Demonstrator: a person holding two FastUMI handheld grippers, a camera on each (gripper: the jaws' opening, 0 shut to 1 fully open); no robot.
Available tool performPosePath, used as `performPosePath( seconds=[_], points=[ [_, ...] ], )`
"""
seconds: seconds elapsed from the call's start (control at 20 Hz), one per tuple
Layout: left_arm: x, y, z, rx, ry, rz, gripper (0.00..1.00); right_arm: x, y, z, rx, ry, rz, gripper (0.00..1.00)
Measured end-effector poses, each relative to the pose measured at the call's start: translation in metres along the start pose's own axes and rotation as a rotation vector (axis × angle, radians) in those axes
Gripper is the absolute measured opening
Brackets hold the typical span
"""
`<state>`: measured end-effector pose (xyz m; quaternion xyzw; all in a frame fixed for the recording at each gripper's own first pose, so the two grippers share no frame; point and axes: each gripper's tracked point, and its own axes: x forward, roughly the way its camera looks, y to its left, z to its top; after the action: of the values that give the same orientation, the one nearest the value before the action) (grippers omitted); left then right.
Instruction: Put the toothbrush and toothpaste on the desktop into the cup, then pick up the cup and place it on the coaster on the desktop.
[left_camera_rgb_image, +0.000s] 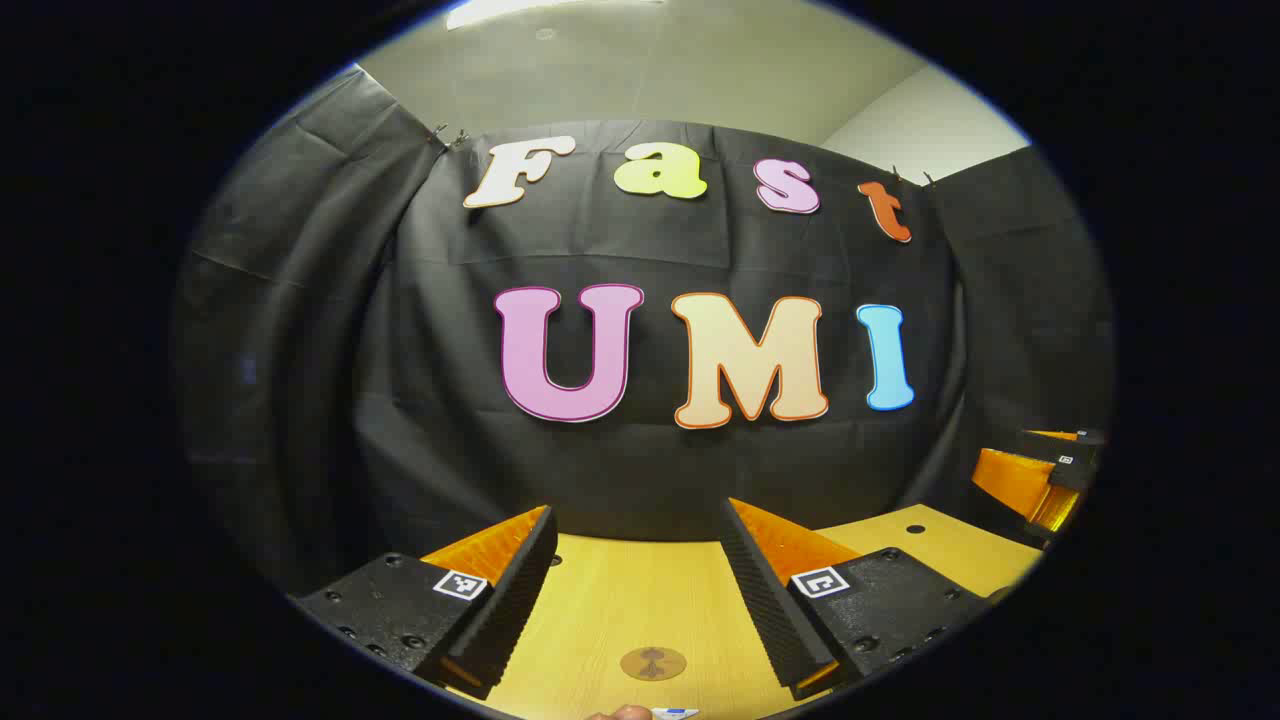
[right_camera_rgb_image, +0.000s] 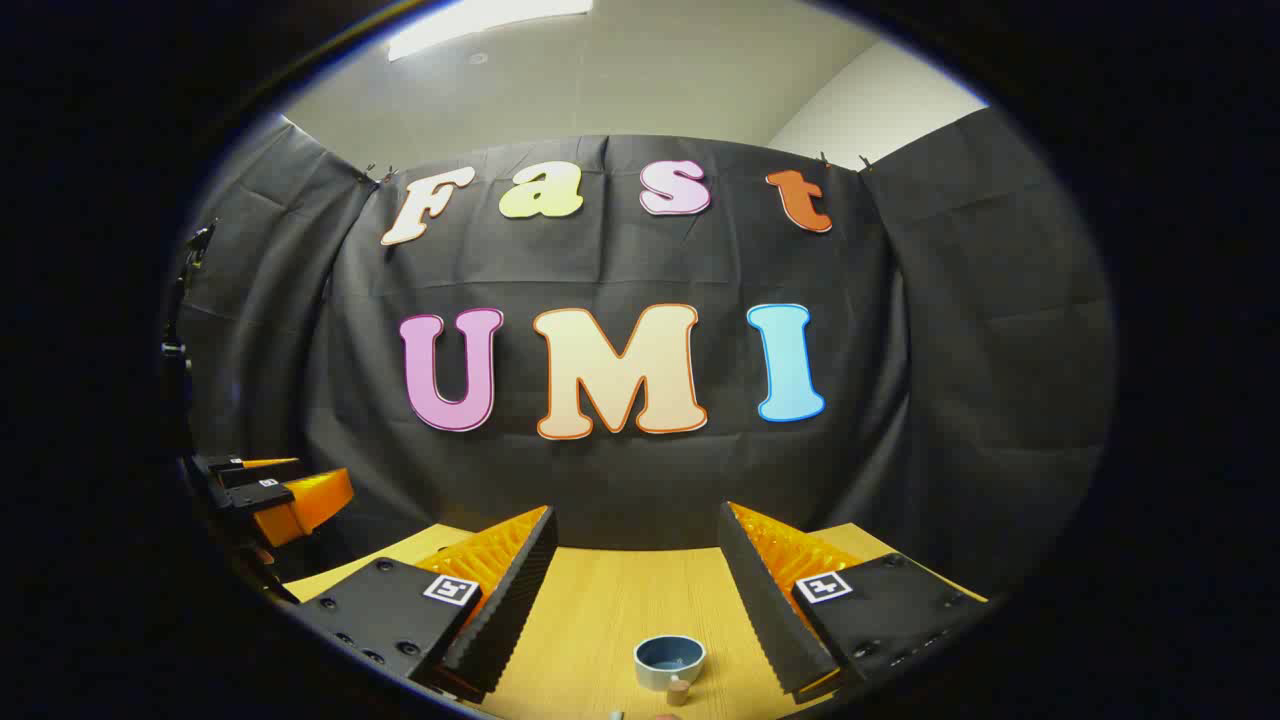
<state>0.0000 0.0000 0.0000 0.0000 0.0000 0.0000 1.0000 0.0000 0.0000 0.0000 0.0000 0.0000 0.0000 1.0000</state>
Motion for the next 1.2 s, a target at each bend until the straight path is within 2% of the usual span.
performPosePath(
  seconds=[0.3,0.7,1.2],
  points=[
    [-0.003,0.006,-0.003,0.007,-0.003,0.006,0.94,-0.007,-0.002,-0.010,-0.020,0.022,-0.010,0.99],
    [-0.005,0.015,-0.005,0.024,-0.003,0.019,0.94,-0.008,0.007,-0.033,-0.053,0.082,0.019,0.99],
    [-0.005,0.020,-0.009,0.022,-0.003,0.029,0.94,-0.010,0.008,-0.103,-0.043,0.301,0.042,0.99]
  ],
)
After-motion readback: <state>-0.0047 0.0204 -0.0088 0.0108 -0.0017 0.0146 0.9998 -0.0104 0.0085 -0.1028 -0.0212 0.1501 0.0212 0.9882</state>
